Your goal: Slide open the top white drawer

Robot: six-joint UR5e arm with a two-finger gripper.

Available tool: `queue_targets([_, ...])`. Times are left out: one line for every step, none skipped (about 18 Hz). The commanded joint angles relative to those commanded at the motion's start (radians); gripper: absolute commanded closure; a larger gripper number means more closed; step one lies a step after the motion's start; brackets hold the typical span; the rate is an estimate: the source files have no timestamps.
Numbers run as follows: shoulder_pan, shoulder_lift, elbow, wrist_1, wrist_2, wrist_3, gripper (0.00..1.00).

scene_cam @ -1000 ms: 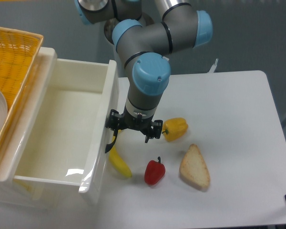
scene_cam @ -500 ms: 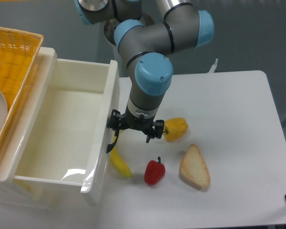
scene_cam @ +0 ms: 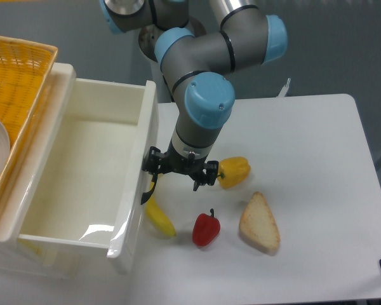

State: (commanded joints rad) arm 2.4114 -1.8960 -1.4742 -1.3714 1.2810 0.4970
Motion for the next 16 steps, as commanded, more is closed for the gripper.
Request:
queue_targets([0.000, 0.000, 0.000, 0.000, -0.006, 0.000, 0.00])
queue_targets([0.002, 0.000, 0.000, 0.000, -0.009, 0.000, 0.00])
queue_targets([0.002, 0.000, 0.000, 0.000, -0.009, -0.002, 0.00])
queue_targets([0.002, 0.000, 0.000, 0.000, -0.012, -0.003, 0.00])
queue_targets([0.002, 0.000, 0.000, 0.000, -0.023, -0.005, 0.00])
queue_targets([0.003, 0.000, 0.000, 0.000, -0.034, -0.006, 0.00])
queue_targets([0.008, 0.002, 0.000, 0.000, -0.035, -0.006, 0.00])
queue_targets([0.009, 0.002, -0.002, -0.002, -0.037, -0.006, 0.00])
queue_targets([0.009, 0.000, 0.000, -0.002, -0.037, -0.008, 0.00])
queue_targets([0.009, 0.000, 0.000, -0.002, -0.037, -0.008, 0.00])
queue_targets([0.009, 0.000, 0.000, -0.002, -0.043, -0.008, 0.00])
queue_targets([0.011, 0.000, -0.002, -0.002, -0.051, -0.008, 0.00])
queue_targets([0.012, 0.000, -0.002, -0.002, -0.054, -0.008, 0.00])
queue_targets([0.014, 0.000, -0.002, -0.003, -0.055, -0.008, 0.00])
queue_targets([0.014, 0.000, -0.002, -0.003, -0.060, -0.008, 0.00])
queue_targets([0.015, 0.000, -0.002, -0.003, -0.068, -0.008, 0.00])
